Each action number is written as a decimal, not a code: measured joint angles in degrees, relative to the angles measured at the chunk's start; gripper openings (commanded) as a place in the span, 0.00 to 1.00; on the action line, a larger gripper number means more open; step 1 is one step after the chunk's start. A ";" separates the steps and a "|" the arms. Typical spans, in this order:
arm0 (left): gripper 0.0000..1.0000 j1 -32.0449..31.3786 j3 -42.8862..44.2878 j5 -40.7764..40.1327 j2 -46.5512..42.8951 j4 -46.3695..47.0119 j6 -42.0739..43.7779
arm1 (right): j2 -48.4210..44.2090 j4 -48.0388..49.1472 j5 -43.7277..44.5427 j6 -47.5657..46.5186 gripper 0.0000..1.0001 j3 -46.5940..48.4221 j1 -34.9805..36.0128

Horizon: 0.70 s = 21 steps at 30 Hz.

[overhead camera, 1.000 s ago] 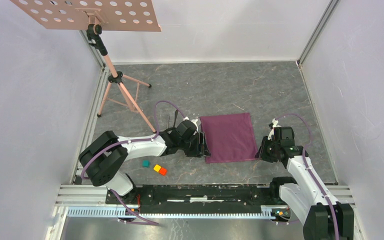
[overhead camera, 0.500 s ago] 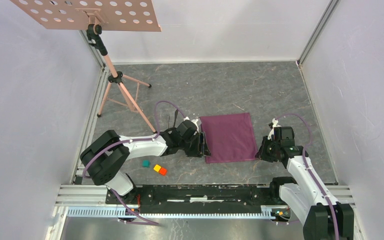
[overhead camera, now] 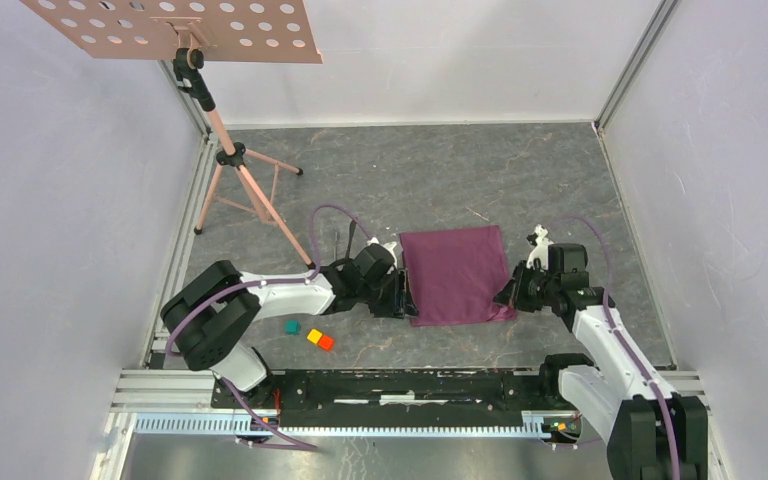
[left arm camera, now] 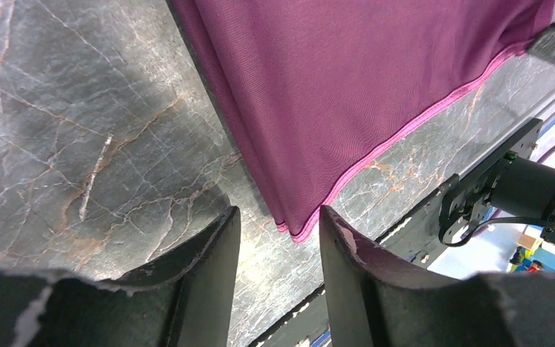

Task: Fold the napkin into a case and place the utensils inside
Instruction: Pick up the top corner of the square-folded napkin from the center of the board, then fold the top corner of the square-folded napkin at the center of the board.

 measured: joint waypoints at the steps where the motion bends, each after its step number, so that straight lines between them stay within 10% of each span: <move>1: 0.51 -0.17 -0.02 0.00 0.04 0.00 0.00 | 1.07 1.22 -1.14 0.04 0.00 0.39 0.24; 21: 0.45 -0.90 -5.03 -0.87 -2.75 2.60 -4.50 | 24.81 21.55 -7.65 4.85 0.00 12.33 14.75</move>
